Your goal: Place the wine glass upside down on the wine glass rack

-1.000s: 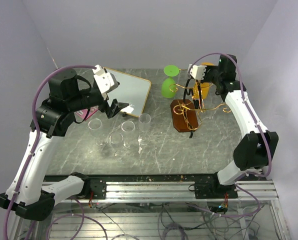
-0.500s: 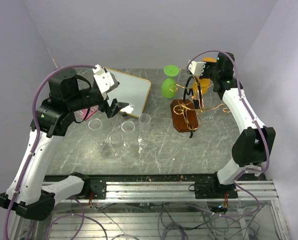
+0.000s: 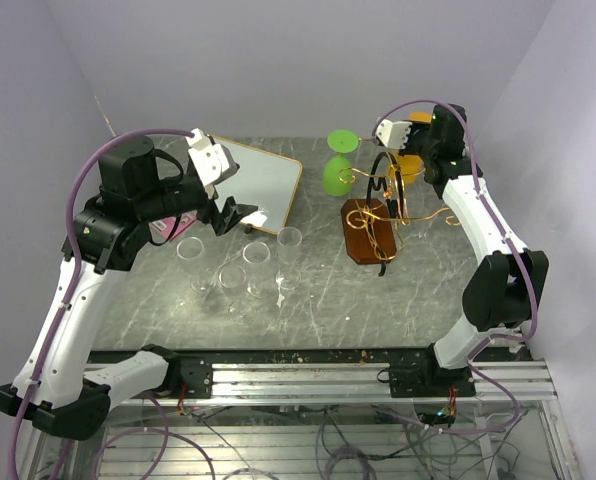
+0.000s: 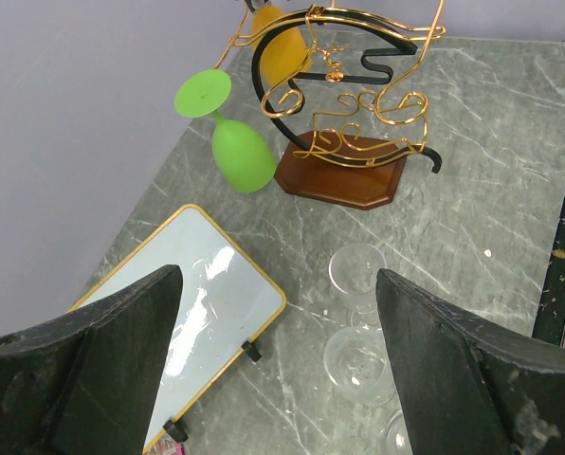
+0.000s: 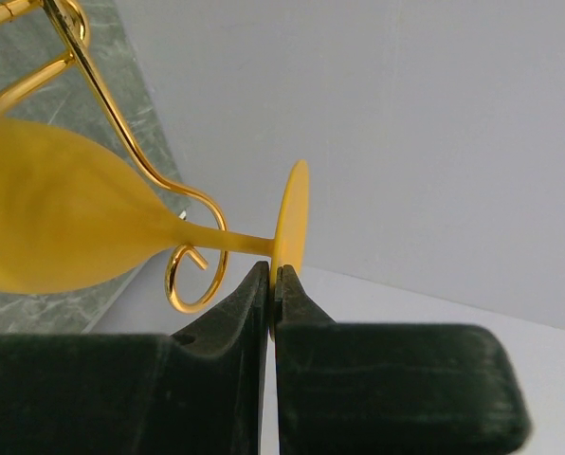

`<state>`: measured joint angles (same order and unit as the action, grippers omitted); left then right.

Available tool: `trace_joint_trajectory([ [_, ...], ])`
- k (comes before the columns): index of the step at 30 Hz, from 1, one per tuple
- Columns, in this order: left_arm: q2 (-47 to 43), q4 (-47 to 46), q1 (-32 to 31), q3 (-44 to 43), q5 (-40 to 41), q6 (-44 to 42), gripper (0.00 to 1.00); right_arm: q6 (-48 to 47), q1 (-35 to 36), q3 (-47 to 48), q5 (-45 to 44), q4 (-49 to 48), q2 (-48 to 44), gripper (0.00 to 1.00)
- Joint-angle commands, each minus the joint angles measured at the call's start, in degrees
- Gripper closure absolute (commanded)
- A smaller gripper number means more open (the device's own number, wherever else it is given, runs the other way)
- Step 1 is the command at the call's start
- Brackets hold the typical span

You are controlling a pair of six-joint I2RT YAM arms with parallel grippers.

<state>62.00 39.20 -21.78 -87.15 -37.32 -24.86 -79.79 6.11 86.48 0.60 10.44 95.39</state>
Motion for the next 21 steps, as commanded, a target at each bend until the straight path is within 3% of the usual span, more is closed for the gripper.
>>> trace_joint_trajectory([
  [1, 0.04, -0.79, 0.75, -0.69, -1.68, -0.56, 0.07, -0.54, 0.02, 1.66, -2.56, -1.76, 0.22, 1.0],
  [21, -1.33, -0.47, 0.77, 0.31, -1.74, -1.11, 0.06, -1.07, -0.18, 1.0, -5.31, 0.37, -0.04, 1.0],
])
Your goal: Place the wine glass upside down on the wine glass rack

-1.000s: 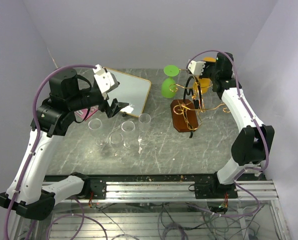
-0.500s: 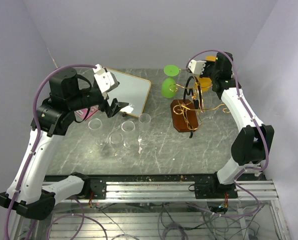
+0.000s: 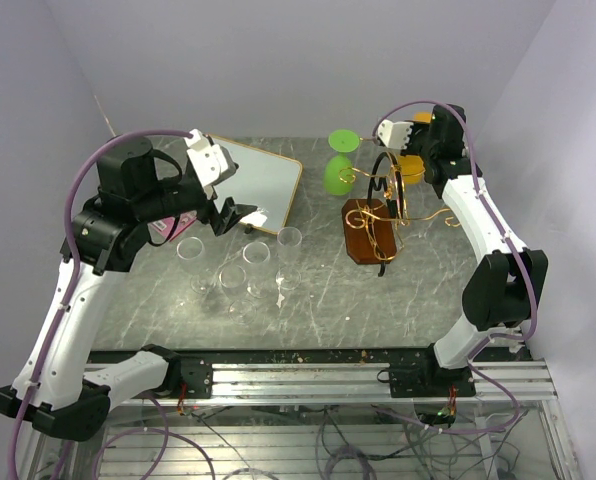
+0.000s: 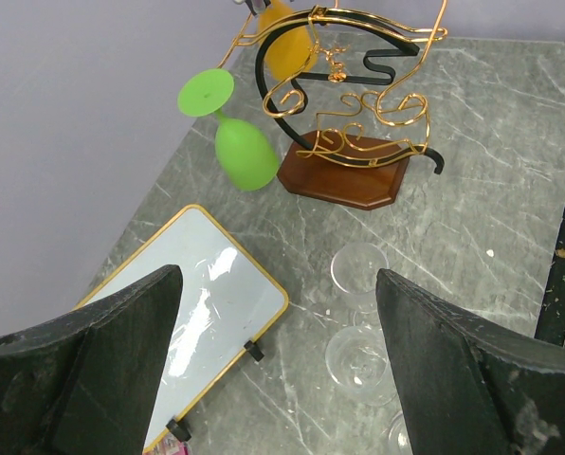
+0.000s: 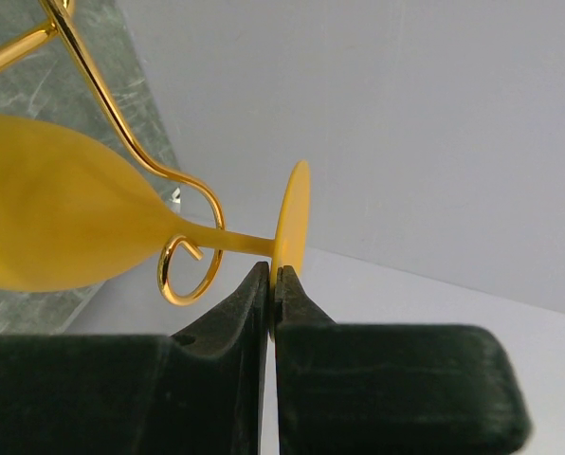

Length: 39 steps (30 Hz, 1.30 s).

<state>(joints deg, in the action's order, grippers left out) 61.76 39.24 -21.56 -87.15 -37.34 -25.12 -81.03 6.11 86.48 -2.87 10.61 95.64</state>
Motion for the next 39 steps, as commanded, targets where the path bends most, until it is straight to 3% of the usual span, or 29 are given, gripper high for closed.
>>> trace_joint_trajectory([
  [1, -1.11, -0.47, 0.49, 0.32, -1.8, -0.89, 0.06, 0.32, -0.27, 0.87, -1.81, 0.24, -0.42, 1.0],
  [39, -1.59, 0.3, 0.52, 0.67, -2.2, -1.86, 0.06, 3.28, -2.57, 1.62, -1.16, 4.04, -0.07, 1.0],
])
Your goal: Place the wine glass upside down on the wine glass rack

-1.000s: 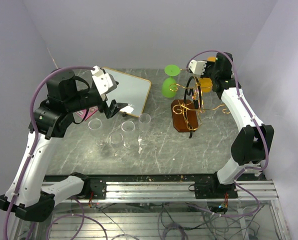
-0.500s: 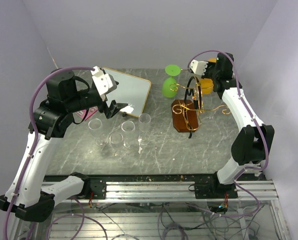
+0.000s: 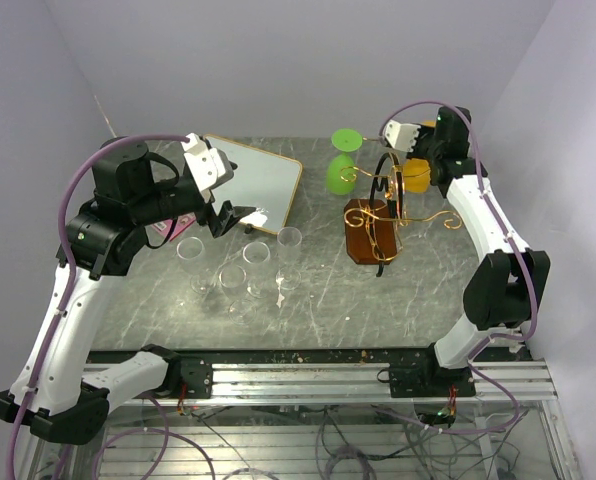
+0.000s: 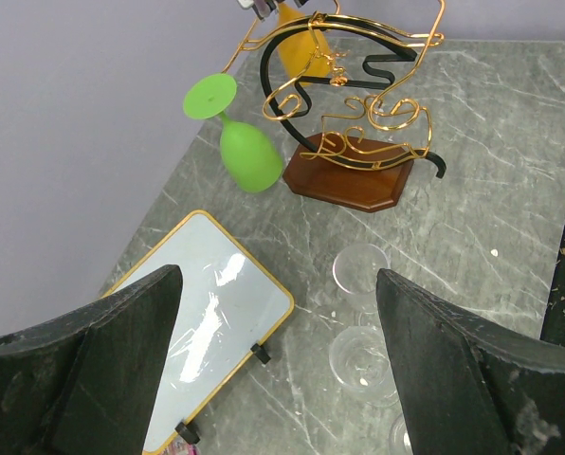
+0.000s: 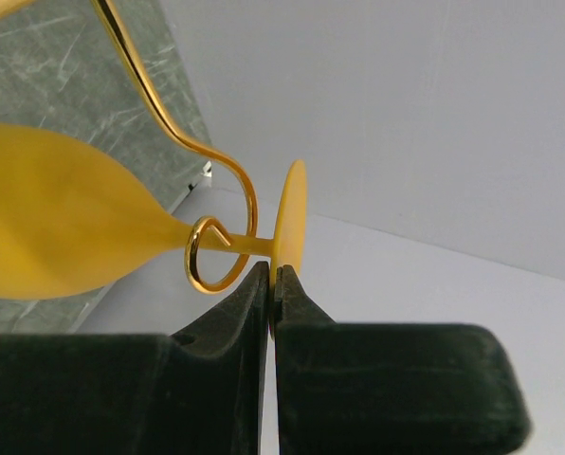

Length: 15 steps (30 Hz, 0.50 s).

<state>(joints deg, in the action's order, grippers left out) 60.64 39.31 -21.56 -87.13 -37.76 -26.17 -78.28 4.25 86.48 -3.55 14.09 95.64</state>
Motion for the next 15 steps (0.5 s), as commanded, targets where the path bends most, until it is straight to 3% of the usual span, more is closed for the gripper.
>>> trace_joint_trajectory([
  [1, -0.47, 0.24, 0.48, 0.69, -1.79, -0.86, 0.06, 0.51, -0.85, 1.85, -0.34, 0.84, -0.04, 1.0],
  [15, -0.43, 0.42, 0.5, 0.65, -2.14, -1.33, 0.06, 1.35, -1.35, 1.42, 4.46, 4.16, -2.68, 0.99],
])
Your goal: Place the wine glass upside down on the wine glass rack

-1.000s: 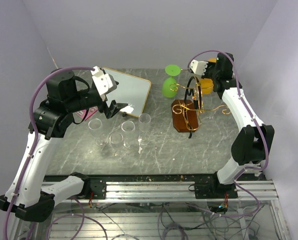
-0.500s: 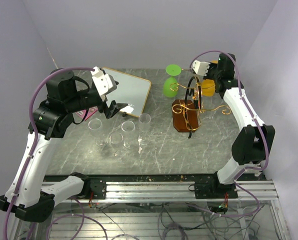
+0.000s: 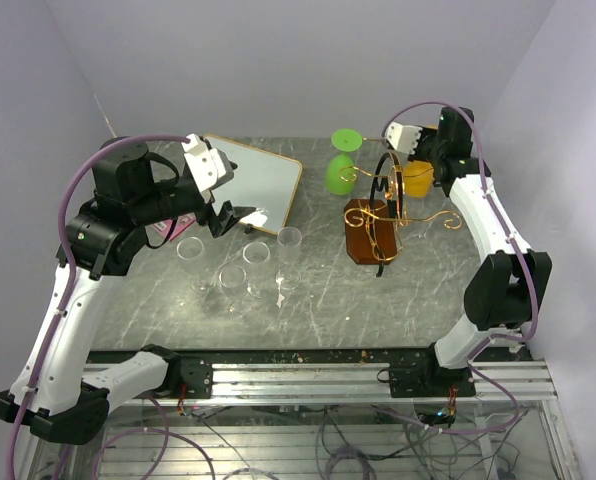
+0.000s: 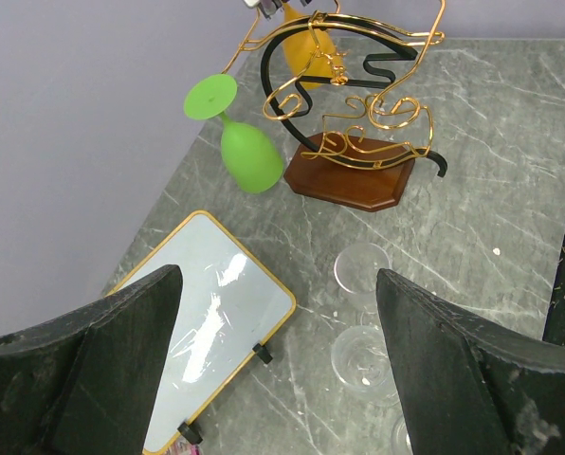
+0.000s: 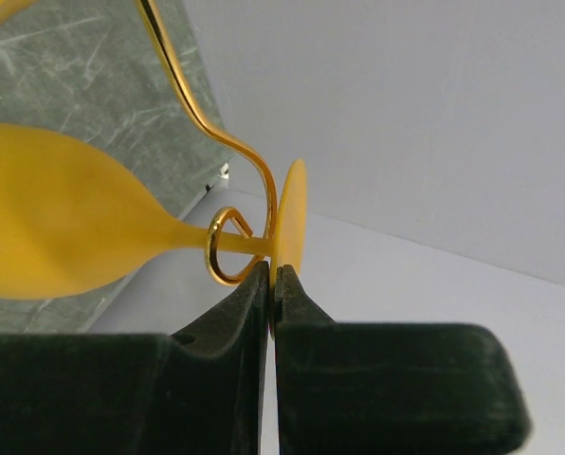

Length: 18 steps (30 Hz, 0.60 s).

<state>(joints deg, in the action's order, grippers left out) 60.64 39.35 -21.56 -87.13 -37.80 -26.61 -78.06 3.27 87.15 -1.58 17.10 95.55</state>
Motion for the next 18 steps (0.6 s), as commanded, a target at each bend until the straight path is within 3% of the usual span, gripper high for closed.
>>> trace_joint_trajectory([
  [1, -0.36, 0.37, 0.49, 0.67, -2.06, -0.9, 0.06, 1.23, -0.38, 0.69, 3.0, 1.44, -2.93, 0.99],
  [18, -0.63, 0.64, 0.5, 0.91, -2.29, -1.43, 0.06, 2.16, 0.04, -1.05, 5.02, 3.11, -4.21, 0.98],
])
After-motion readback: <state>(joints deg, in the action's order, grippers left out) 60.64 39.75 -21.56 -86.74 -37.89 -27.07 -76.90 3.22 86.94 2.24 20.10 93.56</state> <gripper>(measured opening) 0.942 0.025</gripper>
